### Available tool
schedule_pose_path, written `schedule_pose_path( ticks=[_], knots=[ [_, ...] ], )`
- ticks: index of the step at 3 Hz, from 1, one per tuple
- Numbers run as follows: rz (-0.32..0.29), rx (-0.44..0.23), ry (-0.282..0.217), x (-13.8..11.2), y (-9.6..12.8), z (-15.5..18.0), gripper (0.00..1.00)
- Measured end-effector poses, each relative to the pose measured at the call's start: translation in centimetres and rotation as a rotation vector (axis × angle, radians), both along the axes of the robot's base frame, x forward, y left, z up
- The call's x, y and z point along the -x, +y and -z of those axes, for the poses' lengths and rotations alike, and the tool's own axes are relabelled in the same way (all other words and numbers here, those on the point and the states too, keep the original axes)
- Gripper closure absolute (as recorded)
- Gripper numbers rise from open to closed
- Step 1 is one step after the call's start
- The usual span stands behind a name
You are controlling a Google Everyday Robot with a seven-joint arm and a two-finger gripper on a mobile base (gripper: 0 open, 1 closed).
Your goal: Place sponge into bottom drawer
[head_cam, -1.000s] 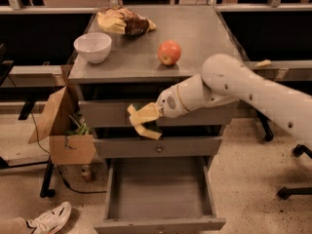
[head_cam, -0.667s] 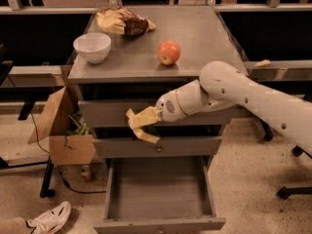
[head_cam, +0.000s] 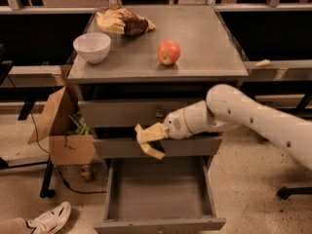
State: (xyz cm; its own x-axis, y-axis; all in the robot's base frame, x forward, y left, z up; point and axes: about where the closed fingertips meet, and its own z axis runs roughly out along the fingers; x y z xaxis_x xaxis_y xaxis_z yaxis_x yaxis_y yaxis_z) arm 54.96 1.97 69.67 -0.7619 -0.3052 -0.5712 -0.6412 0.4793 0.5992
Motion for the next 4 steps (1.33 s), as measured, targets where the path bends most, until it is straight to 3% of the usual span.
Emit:
schedule_pose_path(
  ticks=[1, 2, 3, 4],
  knots=[
    [0.099, -0.061, 0.128, 3.0, -1.9, 8.0, 1.00],
    [0.239, -0.004, 0.262, 4.6, -1.4, 17.9, 1.00],
    [0.310, 0.116, 0.332, 5.1, 1.5, 23.4, 1.00],
    [0.315, 0.123, 0.305, 3.6, 5.0, 23.7, 1.00]
  ],
)
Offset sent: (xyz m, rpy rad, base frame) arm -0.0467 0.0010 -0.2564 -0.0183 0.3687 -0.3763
